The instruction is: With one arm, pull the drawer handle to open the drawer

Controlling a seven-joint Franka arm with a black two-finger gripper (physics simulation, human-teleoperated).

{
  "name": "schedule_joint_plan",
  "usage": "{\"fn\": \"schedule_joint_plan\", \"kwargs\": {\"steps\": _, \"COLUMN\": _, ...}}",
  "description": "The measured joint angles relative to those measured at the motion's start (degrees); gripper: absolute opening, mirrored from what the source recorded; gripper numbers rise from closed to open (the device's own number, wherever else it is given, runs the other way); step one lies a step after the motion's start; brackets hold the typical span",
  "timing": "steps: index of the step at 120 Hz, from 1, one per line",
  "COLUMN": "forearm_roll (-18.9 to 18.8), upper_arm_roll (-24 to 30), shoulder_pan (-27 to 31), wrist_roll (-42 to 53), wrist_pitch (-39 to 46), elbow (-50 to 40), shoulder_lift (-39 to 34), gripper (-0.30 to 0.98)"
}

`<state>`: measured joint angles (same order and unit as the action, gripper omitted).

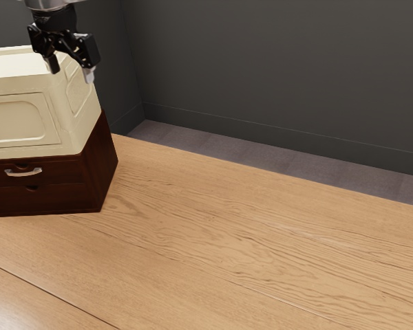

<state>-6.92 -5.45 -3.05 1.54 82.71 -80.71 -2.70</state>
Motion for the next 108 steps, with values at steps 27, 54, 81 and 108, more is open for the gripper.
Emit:
{"fn": "schedule_joint_plan", "kwargs": {"steps": 27, "forearm_roll": 0.7, "upper_arm_roll": 0.3, "shoulder_pan": 0.6, "wrist_roll": 0.1, "wrist_pitch": -3.3, "elbow": 11.8, "shoulder_lift": 0.3, "gripper": 0.69}}
{"fn": "schedule_joint_plan", "kwargs": {"steps": 54, "forearm_roll": 1.0, "upper_arm_roll": 0.2, "shoulder_pan": -1.2, "wrist_roll": 0.1, "wrist_pitch": -7.2, "elbow": 16.1, "shoulder_lift": 0.7, "gripper": 0.69}}
{"fn": "schedule_joint_plan", "kwargs": {"steps": 81, "forearm_roll": 0.9, "upper_arm_roll": 0.1, "shoulder_pan": 0.9, "wrist_roll": 0.1, "wrist_pitch": -8.5, "elbow": 15.2, "shoulder_lift": 1.9, "gripper": 0.69}}
{"fn": "schedule_joint_plan", "kwargs": {"steps": 108, "forearm_roll": 1.2, "upper_arm_roll": 0.0, "shoulder_pan": 1.6, "wrist_roll": 0.0, "wrist_pitch": 2.5, "elbow": -18.1, "shoulder_lift": -11.2, "gripper": 0.69}}
